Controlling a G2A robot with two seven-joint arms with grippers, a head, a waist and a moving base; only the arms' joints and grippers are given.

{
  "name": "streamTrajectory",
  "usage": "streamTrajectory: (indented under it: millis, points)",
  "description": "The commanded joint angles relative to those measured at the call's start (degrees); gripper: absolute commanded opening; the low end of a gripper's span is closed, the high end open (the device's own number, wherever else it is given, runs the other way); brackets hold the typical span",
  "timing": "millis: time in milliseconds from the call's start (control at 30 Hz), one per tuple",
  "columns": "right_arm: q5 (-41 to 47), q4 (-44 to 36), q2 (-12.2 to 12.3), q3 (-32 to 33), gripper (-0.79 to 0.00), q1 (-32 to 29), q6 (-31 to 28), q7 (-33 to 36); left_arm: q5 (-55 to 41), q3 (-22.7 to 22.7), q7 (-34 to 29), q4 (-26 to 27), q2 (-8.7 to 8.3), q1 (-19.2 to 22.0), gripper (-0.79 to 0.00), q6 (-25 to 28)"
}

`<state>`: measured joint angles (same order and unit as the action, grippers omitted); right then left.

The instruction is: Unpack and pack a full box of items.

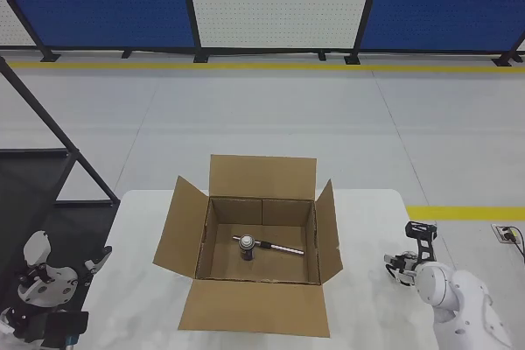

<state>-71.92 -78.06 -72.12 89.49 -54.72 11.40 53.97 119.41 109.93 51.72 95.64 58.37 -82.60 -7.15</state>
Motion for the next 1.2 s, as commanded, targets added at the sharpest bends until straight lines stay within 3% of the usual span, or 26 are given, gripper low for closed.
streamTrajectory:
  millis: [0,67,133,167,467,600,700,933,1167]
  points:
    - [0.13,-0.04,0.04,0.02,-0.265,-0.09,0.09,-0.09,0.00,0.00,0.00,0.00,0.00,0.00,0.000,0.00]
    - [0.22,-0.02,0.06,0.05,-0.400,-0.17,0.34,-0.17,0.00,0.00,0.00,0.00,0.00,0.00,0.000,0.00]
    - [0.24,-0.11,0.07,0.08,-0.431,-0.27,0.94,-0.35,0.00,0.00,0.00,0.00,0.00,0.00,0.000,0.00]
    - [0.28,-0.16,0.08,0.13,-0.486,-0.31,1.01,-0.43,0.00,0.00,0.00,0.00,0.00,0.00,0.000,0.00]
    - [1.83,-3.52,0.30,1.84,-0.662,-1.92,2.39,-2.05,0.00,0.00,0.00,0.00,0.00,0.00,0.000,0.00]
    - [3.42,-10.60,0.65,4.50,-0.702,-4.87,1.69,-3.17,0.00,0.00,0.00,0.00,0.00,0.00,0.000,0.00]
    - [3.88,-17.65,0.95,6.72,-0.785,-7.70,0.92,-3.54,0.00,0.00,0.00,0.00,0.00,0.00,0.000,0.00]
    - [4.63,-39.87,1.57,10.95,-0.785,-15.41,-3.34,-2.47,0.00,0.00,0.00,0.00,0.00,0.00,0.000,0.00]
    - [4.03,-54.78,2.05,9.81,-0.785,-18.86,-9.95,-0.67,0.00,0.00,0.00,0.00,0.00,0.00,0.000,0.00]
